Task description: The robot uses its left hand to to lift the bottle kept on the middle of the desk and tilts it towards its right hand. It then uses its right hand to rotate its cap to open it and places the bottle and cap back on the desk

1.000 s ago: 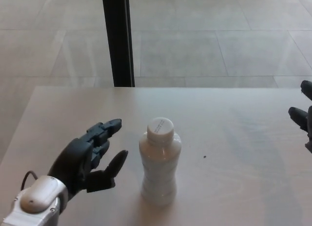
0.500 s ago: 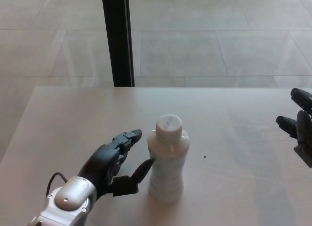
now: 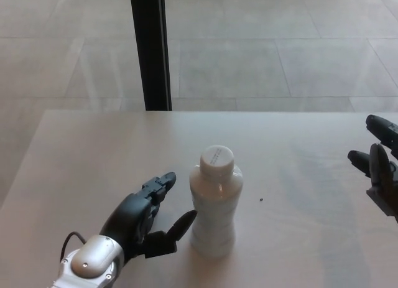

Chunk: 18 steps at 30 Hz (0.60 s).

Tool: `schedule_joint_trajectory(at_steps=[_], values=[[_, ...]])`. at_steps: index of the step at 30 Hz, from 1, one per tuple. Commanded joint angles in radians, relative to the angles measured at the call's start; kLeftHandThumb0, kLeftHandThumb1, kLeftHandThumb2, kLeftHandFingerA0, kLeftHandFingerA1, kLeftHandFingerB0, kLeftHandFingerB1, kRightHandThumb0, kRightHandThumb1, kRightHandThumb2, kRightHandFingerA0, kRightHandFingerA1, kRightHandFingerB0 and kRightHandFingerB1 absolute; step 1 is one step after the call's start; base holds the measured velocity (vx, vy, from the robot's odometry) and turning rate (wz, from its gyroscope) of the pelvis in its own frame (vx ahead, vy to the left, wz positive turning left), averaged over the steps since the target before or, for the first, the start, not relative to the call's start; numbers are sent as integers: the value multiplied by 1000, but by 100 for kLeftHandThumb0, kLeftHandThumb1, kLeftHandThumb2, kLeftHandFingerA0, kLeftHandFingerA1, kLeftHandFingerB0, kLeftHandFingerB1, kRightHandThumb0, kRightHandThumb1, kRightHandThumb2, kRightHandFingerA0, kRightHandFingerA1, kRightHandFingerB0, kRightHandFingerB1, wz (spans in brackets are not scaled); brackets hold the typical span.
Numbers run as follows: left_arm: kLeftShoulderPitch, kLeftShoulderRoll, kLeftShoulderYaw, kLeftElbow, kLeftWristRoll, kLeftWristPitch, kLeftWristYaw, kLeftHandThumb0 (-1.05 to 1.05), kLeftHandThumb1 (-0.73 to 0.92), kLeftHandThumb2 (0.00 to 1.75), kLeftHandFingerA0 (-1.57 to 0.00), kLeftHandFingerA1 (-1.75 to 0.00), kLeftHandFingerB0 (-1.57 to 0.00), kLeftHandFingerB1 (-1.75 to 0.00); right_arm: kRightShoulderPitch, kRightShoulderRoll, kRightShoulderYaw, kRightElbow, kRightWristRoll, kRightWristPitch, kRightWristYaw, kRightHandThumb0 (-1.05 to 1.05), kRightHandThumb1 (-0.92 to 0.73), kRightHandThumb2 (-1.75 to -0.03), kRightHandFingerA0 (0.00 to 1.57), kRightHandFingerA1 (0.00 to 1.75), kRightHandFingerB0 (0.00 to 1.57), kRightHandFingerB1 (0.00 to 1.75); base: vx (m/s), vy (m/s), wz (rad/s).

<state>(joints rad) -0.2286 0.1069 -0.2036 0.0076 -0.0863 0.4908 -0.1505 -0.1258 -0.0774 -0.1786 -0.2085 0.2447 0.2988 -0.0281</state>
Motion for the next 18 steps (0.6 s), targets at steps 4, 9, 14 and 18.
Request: schedule_joint_trajectory(at_steps=[4,9,14,18], values=[[3,-26,8,16,21,-55,-4,-93,65,60,0,0,0,0,12,19,2,-8,-30,-20,-22,-64,-74,-63,24,61,41,34,0,0,0],[-11,-60,1,50,39,-118,16,-98,63,60,0,0,0,0,14,23,6,-4,-37,-24,-18,-65,-74,-63,24,68,41,35,0,0,0],[-25,-96,-7,39,51,-123,32,-104,50,83,0,0,0,0,11,28,2,-9,-40,-21,-20,-65,-72,-63,24,69,42,36,0,0,0],[-32,-111,-38,40,67,-140,17,-105,57,101,0,-28,0,-9,-2,28,0,-4,-51,-21,-29,-65,-72,-62,27,72,43,36,0,0,0]])
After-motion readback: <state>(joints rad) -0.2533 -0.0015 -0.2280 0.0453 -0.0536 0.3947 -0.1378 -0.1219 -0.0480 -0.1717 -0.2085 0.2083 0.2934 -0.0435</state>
